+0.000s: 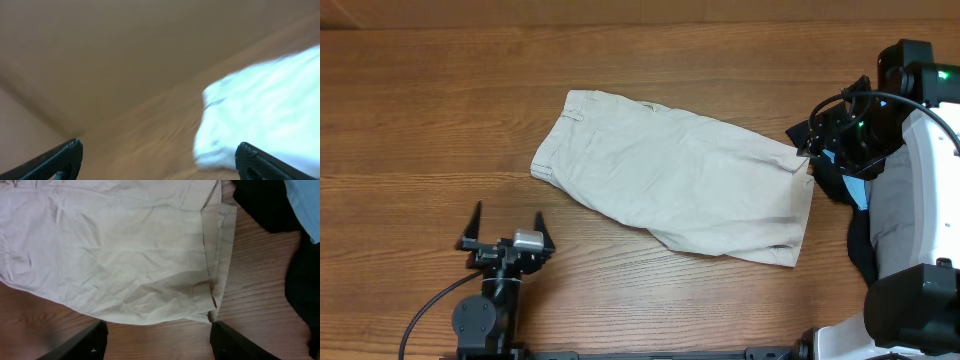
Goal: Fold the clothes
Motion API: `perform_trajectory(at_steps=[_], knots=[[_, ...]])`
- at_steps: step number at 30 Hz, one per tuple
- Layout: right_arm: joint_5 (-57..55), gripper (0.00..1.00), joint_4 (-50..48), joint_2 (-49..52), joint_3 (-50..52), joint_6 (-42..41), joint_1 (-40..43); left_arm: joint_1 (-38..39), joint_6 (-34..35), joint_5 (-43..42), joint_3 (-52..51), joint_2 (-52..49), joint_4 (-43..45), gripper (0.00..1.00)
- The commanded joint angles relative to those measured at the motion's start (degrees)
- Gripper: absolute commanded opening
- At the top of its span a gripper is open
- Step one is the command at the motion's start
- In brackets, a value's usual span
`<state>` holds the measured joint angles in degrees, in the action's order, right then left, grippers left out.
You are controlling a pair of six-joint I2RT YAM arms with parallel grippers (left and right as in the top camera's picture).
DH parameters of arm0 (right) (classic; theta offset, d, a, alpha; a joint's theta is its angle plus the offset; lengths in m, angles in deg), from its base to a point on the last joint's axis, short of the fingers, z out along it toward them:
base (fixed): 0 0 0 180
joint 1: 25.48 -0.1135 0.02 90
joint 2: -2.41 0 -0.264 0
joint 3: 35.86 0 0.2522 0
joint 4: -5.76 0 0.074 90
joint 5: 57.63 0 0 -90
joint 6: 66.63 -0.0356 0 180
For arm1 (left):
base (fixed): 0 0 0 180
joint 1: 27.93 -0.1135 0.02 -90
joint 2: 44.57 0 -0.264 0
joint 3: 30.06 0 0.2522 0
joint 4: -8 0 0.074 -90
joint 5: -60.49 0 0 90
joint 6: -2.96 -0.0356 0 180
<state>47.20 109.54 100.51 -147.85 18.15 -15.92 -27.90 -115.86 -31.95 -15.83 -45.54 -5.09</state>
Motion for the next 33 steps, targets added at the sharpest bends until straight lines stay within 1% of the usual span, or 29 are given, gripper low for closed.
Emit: perform_trajectory(at_steps=[1,2,3,5,7,10,12,14,18,21,23,25,26,27,28,30,31,32,33], knots=[[0.26,0.7,-0.31,-0.85,0.81,-0.79,-0.22,0.33,13.68,-12.5,1.9,0.61,2.01,1.0],[0.28,0.7,-0.55,-0.85,1.38,-0.79,-0.22,0.33,19.3,-12.44,3.1,0.61,1.97,1.0],[0.28,0.7,-0.85,-0.85,1.88,-0.79,-0.22,0.33,23.19,-12.44,4.28,0.61,1.92,1.0],[0.28,0.7,-2.29,-0.85,3.3,-0.96,-0.22,0.33,28.55,-12.52,7.48,0.24,1.31,1.0],[0.28,0.71,-4.09,-0.85,4.96,-2.34,-0.22,0.33,30.49,-12.52,11.28,-1.38,0.72,1.0],[0.28,0.72,-6.67,-0.83,7.54,-3.56,-0.22,0.33,32.59,-14.64,18.43,-6.91,0.02,1.0],[0.28,0.72,-8.26,-0.81,9.05,-4.0,-0.22,0.33,32.96,-16.74,24.48,-12.98,-1.84,1.0],[0.28,0.75,-9.31,-0.81,10.05,-4.02,-0.22,0.33,33.14,-17.77,31.82,-20.83,-5.49,1.0],[0.28,0.76,-10.38,-0.81,10.82,-4.02,-0.22,0.35,33.07,-21.07,50.84,-39.52,-18.71,1.0],[0.28,0.77,-10.45,-0.81,10.82,-4.02,-0.22,0.39,32.41,-21.62,69.9,-55.15,-35.82,1.0],[0.28,0.77,-10.45,-0.81,10.82,-4.0,-0.22,0.37,29.44,-21.38,84.41,-66.42,-49.53,1.0],[0.28,0.77,-10.62,-0.81,10.82,-4.0,-0.22,0.39,26.82,-21.38,96.76,-76.3,-59.36,1.0],[0.28,0.74,-10.64,-0.81,10.88,-4.02,-0.22,0.39,26.43,-22.21,105.94,-84.11,-64.13,1.0],[0.28,0.7,-10.45,-0.81,10.97,-4.04,-0.22,0.39,26.43,-23.39,109.42,-87.47,-65.02,1.0],[0.28,0.6,-10.29,-0.81,11.15,-4.04,-0.22,0.37,26.47,-24.26,112.39,-90.6,-65.68,1.0],[0.28,0.34,-10.32,-0.81,12.17,-4.83,-0.22,0.39,28.02,-27.47,115.54,-95.06,-66.07,1.0],[0.28,0.14,-10.78,-0.81,13.86,-5.53,-0.24,0.37,27.98,-30.67,115.89,-98.4,-65.79,1.0],[0.28,0.06,-11.13,-0.81,14.73,-5.53,-0.22,0.39,27.98,-31.26,115.89,-99.78,-65.94,0.98],[0.28,0.04,-11.69,-0.81,16.04,-5.53,-0.22,0.42,27.96,-31.89,115.89,-101.39,-66.58,0.73]])
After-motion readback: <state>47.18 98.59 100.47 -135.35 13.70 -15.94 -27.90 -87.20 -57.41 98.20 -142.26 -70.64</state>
